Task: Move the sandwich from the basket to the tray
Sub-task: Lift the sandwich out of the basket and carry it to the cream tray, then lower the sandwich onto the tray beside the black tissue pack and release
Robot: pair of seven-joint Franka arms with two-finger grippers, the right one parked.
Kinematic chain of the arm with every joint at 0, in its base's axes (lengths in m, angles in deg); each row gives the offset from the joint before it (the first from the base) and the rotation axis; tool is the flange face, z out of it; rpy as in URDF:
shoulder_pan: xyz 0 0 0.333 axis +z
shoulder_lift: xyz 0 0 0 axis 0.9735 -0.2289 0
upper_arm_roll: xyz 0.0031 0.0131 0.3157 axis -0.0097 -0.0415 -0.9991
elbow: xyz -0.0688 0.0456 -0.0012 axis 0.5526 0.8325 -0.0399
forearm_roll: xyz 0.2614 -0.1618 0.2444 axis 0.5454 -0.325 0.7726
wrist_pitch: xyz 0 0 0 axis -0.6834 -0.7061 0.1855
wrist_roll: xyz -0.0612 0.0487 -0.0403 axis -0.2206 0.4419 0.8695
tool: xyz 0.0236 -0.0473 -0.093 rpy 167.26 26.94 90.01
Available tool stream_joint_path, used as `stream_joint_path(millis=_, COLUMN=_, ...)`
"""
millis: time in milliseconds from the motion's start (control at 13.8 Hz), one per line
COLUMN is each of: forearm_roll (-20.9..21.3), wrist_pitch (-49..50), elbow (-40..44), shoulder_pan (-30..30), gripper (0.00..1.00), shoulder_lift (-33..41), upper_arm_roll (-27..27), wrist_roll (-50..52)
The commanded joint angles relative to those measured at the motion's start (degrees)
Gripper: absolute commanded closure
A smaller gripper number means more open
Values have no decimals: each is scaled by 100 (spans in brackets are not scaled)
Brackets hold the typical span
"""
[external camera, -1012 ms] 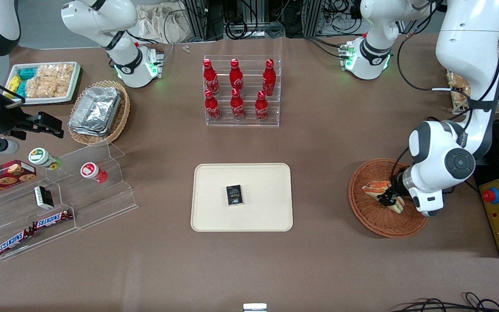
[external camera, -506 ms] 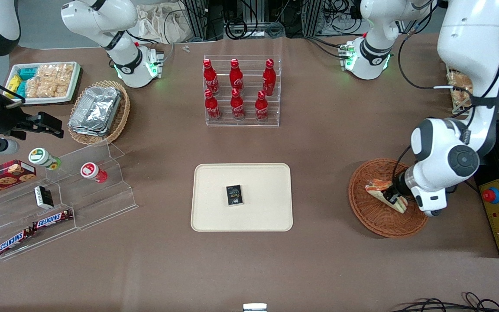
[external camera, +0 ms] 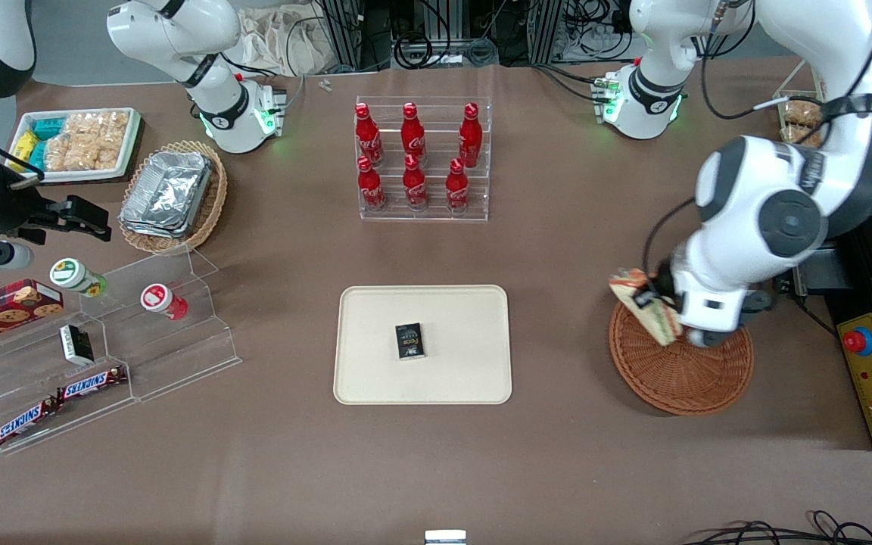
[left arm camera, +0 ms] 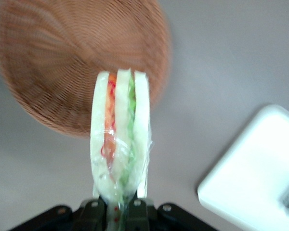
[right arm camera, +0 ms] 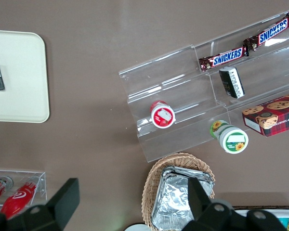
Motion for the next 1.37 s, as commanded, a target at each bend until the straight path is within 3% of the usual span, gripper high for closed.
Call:
stream_joint_path(millis=0, forearm_roll=3, wrist_pitch=-194, elbow=169, shoulder_pan=-12, gripper=100, shoulder_lift=-335, upper_arm_roll=636, wrist_roll=-648)
stream_joint_path(millis=361, forearm_roll=160, wrist_pitch=-1617, elbow=169, shoulder_pan=-811, gripper=100, shoulder_lift=-1177, upper_arm_roll=823, wrist_roll=-771)
stream_joint_path(millis=506, forearm_roll=650, wrist_pitch=-2084, elbow=212, shoulder_pan=-821, gripper=100, shoulder_lift=-1670, upper_arm_roll=832, wrist_roll=-868)
stream_joint_path(millis=940, forearm_roll=1101, wrist_pitch=-2359, elbow=784, shoulder_pan=-1242, gripper=100, shoulder_lift=-2480, upper_arm_roll=797, wrist_roll=-763)
stream_joint_path(millis=1012, forearm_roll=1119, wrist_pitch=-2359, elbow=784, shoulder_pan=-1243, gripper=60, shoulder_lift=-2489, upper_arm_roll=797, wrist_roll=-728)
stream_joint_path(millis=1084, forearm_roll=1127, wrist_pitch=-2359, elbow=784, shoulder_pan=-1243, gripper=33, shoulder_lift=-2489, upper_arm_roll=779, wrist_roll=-719)
stream_joint_path(millis=1229, forearm_roll=1145, wrist_pitch=-2341, elbow=793, shoulder_pan=-1173, gripper=9, shoulder_lift=-2402, upper_arm_roll=779, wrist_roll=-701)
stream_joint_path(millis=1301, forearm_roll=1136, wrist_pitch=-2306, elbow=793, shoulder_pan=-1085, gripper=2, shoulder_lift=-2262, upper_arm_roll=779, wrist_roll=-614)
